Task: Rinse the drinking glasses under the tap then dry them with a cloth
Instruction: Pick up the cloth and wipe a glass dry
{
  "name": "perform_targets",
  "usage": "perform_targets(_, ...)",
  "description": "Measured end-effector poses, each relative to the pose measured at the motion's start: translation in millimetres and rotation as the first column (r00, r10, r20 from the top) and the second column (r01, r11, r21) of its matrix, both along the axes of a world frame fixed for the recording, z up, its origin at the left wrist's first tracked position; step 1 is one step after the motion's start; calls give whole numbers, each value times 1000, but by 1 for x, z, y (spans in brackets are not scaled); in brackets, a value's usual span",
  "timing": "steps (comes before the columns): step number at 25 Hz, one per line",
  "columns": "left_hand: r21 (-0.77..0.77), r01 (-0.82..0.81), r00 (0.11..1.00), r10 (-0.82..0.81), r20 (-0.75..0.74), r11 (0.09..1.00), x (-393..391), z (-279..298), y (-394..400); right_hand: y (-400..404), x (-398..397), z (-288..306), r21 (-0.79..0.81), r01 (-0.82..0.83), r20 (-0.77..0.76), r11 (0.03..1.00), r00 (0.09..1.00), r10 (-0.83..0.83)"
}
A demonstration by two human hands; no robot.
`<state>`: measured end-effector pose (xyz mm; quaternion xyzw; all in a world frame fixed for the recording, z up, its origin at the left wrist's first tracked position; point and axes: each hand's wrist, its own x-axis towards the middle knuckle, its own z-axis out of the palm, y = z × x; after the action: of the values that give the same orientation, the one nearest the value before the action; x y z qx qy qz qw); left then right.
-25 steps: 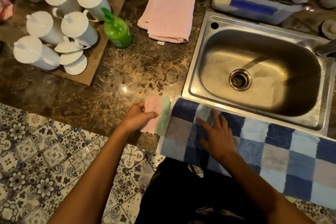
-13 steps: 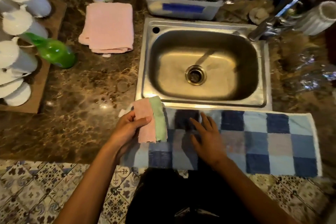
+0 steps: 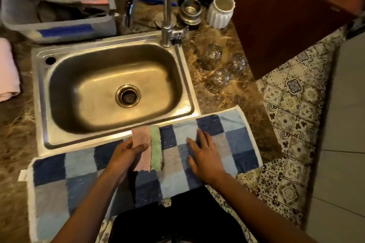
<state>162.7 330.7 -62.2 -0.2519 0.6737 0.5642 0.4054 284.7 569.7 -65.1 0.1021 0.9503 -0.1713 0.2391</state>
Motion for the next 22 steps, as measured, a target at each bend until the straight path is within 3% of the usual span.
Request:
perform_targets(3,-148,19,999,-23,-27,989,4,-8,12,17,-5,7,-66,-75,23,995,997,76)
perform_targets(6,-183,11,1000,-14,-16,983,2,-5,15,55,-34,26,-82,-69,-111,994,992,59)
perform_targets(10,-173,19,1000,-19,2,985,1,-1,17,125,-98,55,-20,208,-391,978,898,-199)
perform_targets(16,-144,8,1000,-6,8,990,2,12,22,164,-167,53,35,279,-224,960,938,-265)
perform_targets(20,-118,23,998,-29,-47,993,4,21,24,156,-171,41,95,278,-350,956,908,-229)
perform_targets(22,-99,35,996,-43,-79,994,7,25,25,154,-172,36,118,269,-318,956,922,-220)
